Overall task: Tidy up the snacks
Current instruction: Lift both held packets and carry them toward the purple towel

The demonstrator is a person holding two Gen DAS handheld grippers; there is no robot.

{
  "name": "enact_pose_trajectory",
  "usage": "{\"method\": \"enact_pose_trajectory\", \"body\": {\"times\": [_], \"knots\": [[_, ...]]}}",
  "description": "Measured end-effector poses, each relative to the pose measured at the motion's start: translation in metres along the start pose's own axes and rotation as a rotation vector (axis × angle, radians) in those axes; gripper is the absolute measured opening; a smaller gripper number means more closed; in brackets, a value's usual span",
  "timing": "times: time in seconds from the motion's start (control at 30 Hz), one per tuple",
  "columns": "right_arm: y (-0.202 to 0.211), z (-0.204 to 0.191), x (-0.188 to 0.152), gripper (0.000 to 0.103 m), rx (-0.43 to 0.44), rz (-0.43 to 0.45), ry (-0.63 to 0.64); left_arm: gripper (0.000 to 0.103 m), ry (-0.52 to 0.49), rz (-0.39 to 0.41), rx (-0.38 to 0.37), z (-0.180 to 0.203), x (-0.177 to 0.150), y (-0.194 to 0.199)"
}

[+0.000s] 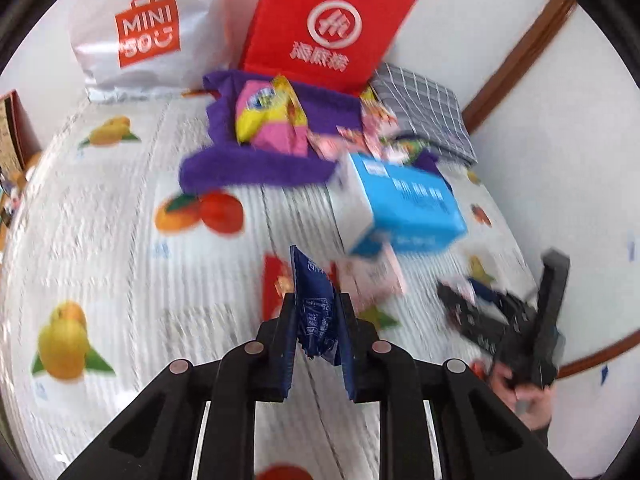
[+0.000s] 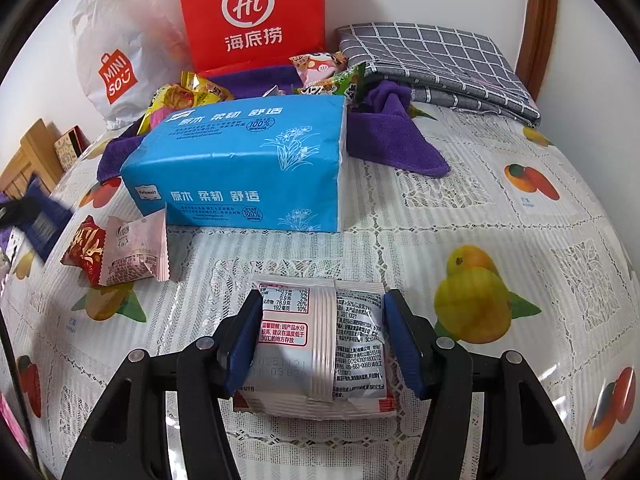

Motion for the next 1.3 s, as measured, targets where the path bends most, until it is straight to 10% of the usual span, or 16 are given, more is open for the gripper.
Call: {"method": "enact_pose_trajectory", "body": {"times": [0.77,0.83,0.93,1.03,1.3], "knots": [[0.001,-0.001,0.001,0.061,0.009,0.001,-0.006,0.078,-0.177,-0.056,0.301,0.015,-0.048,-0.054],[0.001,-0.001,0.001,0.061,0.011,0.001,-0.007,0.076,-0.17,-0.039,0.295,0.017,-0.047,-0.054],[0.001,-0.001,0.001,0.061,0.011,0.001,-0.008,0.032,-0.179,-0.018,0.261,0.024,-0.045,-0.053],[0.002,-0.001,0.001,0.061,0.014,0.001,-0.01,0.017,-0.176,-0.02,0.225,0.031,-0.043,-0.052],[0.003,0.0,0.002,0.06,0.03,0.004,-0.021,0.016,-0.179,0.017,0.216,0.043,-0.033,-0.034]]}}
Point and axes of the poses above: each gripper's, at about its wrist camera, not at the fingertips, and y roughly against the way its jaws point, z to its right, x to its top, the point moved 8 cm from there along -y, roughly the way its jaws point, and after that the axes turned 7 degrees about -x, right-handed, at the moved point
